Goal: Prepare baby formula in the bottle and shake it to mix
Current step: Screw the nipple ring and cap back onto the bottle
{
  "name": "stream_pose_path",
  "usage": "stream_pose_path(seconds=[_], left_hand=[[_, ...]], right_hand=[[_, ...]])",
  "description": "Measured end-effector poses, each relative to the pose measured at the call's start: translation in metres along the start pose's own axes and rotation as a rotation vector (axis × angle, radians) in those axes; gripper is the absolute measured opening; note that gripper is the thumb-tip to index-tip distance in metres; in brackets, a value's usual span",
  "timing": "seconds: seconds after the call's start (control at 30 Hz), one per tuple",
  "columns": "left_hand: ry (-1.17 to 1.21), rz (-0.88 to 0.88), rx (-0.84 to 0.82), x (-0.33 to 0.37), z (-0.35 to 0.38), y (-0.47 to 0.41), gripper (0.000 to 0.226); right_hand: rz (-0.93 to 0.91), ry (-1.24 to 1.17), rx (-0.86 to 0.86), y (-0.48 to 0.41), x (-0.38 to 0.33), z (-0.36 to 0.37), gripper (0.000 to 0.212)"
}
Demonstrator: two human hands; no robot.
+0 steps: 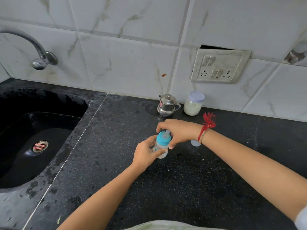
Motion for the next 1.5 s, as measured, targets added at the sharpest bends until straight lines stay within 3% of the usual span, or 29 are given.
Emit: stream_pose_path(seconds=[0.13,0.9,1.27,1.5], left_hand=[[-0.002,-0.002,-0.005,0.000,0.000,-0.001,0.065],[-0.016,-0.014,-0.009,0.002,-0.001,0.000,0.068],[-0.027,0.006,-0.003,0.005,-0.002,0.001,0.062],[-0.028,-0.007,-0.005,0.004,-0.001,0.000,0.065]], right_hand=[[-0.082,0.126,0.064,-0.002,-0.005,-0.001,0.040],[-0.105,0.092,0.043,-0.005,-0.005,-0.008,0.041],[-0.040,0.218,0.112,-0.014,-0.009,-0.006,0.033],[-0.092,0.096,0.064,-0.003,-0.007,-0.015,0.036]])
Point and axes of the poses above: each hand's wrist, its own y-axis away from the middle knuckle, its own z-axis out of the palm, x = y × z, the point moved 4 cm from there along -y, towards the middle knuckle, and after that the axes turned 13 degrees about -z, right-handed, at the moved point
